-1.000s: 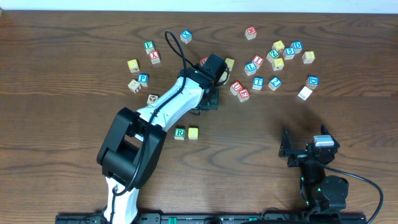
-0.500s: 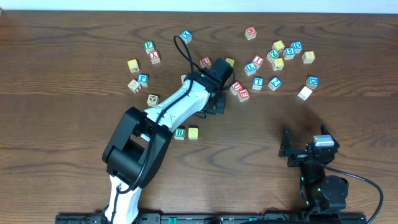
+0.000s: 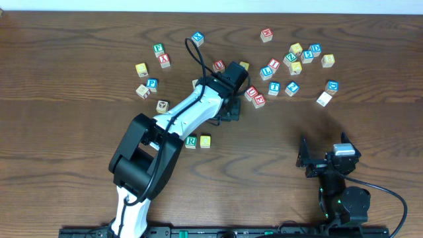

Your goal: Spell out ROBOT

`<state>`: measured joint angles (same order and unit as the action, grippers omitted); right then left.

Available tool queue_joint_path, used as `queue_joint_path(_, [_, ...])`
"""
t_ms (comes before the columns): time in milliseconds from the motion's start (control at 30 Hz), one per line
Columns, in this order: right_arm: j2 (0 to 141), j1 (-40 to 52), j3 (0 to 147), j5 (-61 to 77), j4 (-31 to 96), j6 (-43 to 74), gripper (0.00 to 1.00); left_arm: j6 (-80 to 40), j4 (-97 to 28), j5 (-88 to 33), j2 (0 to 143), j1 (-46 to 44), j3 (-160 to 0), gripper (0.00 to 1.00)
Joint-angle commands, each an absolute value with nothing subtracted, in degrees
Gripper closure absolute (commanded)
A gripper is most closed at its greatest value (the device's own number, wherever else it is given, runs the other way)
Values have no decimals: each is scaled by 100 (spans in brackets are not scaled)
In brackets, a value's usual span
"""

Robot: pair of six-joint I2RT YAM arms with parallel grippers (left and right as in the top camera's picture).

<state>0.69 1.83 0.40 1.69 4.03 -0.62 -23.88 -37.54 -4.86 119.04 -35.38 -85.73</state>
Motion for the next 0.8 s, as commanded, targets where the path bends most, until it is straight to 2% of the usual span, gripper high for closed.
queue_joint_path(0, [38, 154, 32, 163, 427, -25, 1, -2274, -3688, -799, 11979, -3555, -8543, 92])
queue_joint_path(567, [38, 154, 32, 163, 427, -25, 1, -1992, -3699, -832, 11214, -3629, -8877, 93])
queue_joint_path(767, [38, 154, 32, 163, 427, -25, 1, -2169, -3798, -414, 11004, -3629, -8877, 92])
